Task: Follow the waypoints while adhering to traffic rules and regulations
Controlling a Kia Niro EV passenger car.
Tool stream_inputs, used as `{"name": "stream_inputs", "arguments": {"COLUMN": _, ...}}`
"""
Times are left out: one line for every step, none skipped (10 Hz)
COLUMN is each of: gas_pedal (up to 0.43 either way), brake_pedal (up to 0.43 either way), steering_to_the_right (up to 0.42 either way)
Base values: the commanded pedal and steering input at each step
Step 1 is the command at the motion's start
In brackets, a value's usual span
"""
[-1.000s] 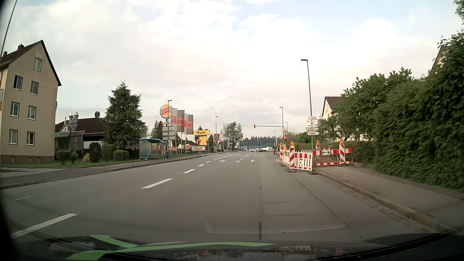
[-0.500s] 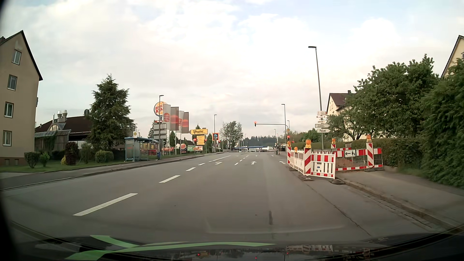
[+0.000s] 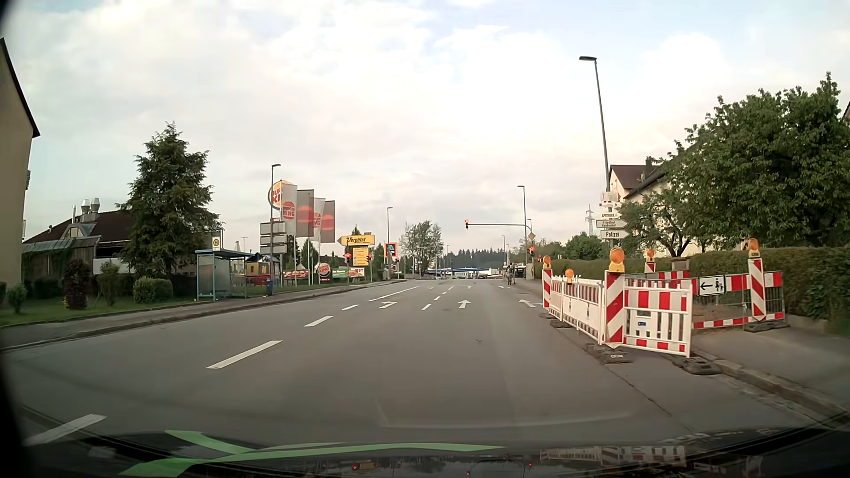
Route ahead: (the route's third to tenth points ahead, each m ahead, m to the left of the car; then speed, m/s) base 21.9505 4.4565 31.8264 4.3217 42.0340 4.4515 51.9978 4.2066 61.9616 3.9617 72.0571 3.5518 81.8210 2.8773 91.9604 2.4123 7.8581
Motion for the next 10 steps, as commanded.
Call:
{"name": "stream_inputs", "arguments": {"gas_pedal": 0.0, "brake_pedal": 0.0, "steering_to_the_right": 0.006}}
{"name": "stream_inputs", "arguments": {"gas_pedal": 0.0, "brake_pedal": 0.0, "steering_to_the_right": 0.007}}
{"name": "stream_inputs", "arguments": {"gas_pedal": 0.0, "brake_pedal": 0.0, "steering_to_the_right": 0.007}}
{"name": "stream_inputs", "arguments": {"gas_pedal": 0.0, "brake_pedal": 0.0, "steering_to_the_right": 0.008}}
{"name": "stream_inputs", "arguments": {"gas_pedal": 0.0, "brake_pedal": 0.0, "steering_to_the_right": 0.009}}
{"name": "stream_inputs", "arguments": {"gas_pedal": 0.0, "brake_pedal": 0.0, "steering_to_the_right": 0.009}}
{"name": "stream_inputs", "arguments": {"gas_pedal": 0.0, "brake_pedal": 0.0, "steering_to_the_right": 0.009}}
{"name": "stream_inputs", "arguments": {"gas_pedal": 0.0, "brake_pedal": 0.0, "steering_to_the_right": 0.009}}
{"name": "stream_inputs", "arguments": {"gas_pedal": 0.0, "brake_pedal": 0.0, "steering_to_the_right": 0.009}}
{"name": "stream_inputs", "arguments": {"gas_pedal": 0.0, "brake_pedal": 0.0, "steering_to_the_right": 0.009}}
